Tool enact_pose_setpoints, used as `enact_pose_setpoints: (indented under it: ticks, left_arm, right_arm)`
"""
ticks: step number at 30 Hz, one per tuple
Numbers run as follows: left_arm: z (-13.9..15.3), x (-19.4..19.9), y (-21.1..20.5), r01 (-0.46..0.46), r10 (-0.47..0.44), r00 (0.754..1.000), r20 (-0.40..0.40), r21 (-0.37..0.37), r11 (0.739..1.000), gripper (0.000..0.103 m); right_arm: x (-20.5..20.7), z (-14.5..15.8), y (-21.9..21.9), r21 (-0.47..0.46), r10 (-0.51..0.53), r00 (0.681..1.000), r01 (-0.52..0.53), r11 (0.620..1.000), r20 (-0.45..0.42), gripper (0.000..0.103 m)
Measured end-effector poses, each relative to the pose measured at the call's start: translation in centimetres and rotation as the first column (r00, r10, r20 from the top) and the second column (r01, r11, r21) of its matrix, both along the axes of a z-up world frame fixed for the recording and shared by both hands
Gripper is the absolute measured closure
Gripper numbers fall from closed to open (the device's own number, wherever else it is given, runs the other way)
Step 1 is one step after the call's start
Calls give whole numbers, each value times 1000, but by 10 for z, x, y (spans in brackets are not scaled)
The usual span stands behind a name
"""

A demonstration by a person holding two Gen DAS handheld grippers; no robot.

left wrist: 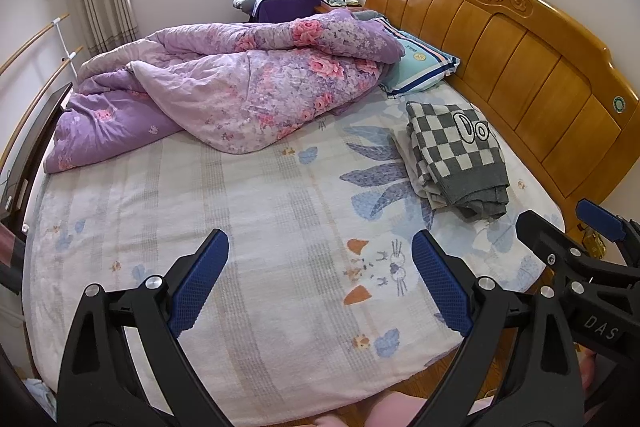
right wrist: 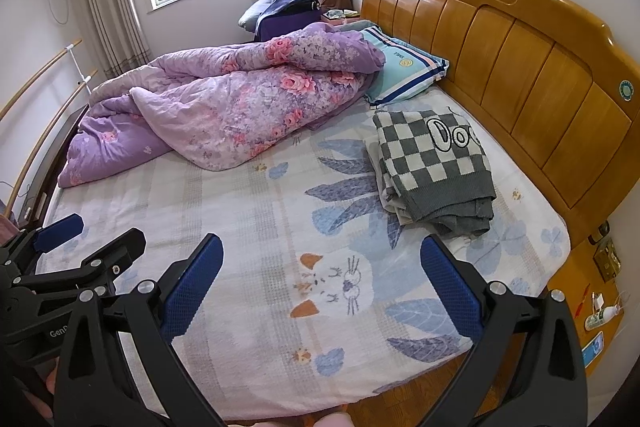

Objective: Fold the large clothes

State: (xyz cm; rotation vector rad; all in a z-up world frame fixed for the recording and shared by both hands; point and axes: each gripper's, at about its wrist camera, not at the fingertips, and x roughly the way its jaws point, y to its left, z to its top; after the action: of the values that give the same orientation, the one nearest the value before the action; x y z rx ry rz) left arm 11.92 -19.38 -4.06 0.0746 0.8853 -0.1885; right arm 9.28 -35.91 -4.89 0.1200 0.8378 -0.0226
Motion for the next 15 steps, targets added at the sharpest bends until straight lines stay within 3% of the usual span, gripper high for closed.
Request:
enact_pose_setpoints:
  ticks: [15]
  left_arm:
    - [0,-5,-4,4,-4,1000,-10,-6,1000,10]
  right_arm:
    - [-6,0,4,-8,-3,1000,3,1000,1,7]
